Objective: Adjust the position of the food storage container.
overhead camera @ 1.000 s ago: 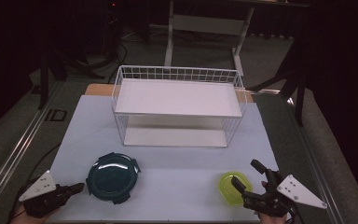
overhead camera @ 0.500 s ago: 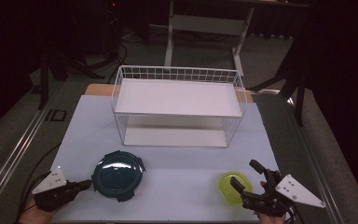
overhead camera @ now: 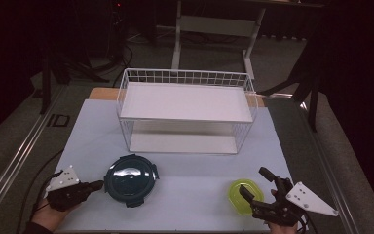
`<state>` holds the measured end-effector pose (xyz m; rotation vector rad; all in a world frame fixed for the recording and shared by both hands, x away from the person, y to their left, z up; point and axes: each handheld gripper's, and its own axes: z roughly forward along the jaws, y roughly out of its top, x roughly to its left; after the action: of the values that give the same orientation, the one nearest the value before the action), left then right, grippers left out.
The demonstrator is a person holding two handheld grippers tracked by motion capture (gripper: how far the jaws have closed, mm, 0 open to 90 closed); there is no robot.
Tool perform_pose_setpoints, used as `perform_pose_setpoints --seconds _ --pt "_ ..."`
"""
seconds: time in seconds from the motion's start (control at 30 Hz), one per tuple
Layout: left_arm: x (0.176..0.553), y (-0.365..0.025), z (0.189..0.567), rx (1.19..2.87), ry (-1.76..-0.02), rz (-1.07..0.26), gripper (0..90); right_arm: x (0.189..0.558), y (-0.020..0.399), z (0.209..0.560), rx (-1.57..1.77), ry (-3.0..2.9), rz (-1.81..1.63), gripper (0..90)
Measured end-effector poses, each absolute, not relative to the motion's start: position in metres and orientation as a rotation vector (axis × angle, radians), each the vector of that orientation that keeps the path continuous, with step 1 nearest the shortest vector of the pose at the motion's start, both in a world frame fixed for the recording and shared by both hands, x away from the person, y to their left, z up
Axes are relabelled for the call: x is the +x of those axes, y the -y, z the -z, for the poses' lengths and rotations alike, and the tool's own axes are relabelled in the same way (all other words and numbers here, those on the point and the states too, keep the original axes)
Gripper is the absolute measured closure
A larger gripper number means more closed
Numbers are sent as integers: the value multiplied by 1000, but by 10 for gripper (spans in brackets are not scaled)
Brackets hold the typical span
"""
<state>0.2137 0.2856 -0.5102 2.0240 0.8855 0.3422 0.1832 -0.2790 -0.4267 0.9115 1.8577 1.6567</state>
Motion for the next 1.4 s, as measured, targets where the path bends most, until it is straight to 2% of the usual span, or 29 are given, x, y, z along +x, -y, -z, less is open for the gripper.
perform_pose_setpoints --seconds 0.7,1.4 --pt "229 -268 509 2057 -882 -323 894 185 278 428 911 -1869 -1657 128" --pt "257 -215 505 2095 -808 -280 894 186 275 430 901 -1896 -1655 128"
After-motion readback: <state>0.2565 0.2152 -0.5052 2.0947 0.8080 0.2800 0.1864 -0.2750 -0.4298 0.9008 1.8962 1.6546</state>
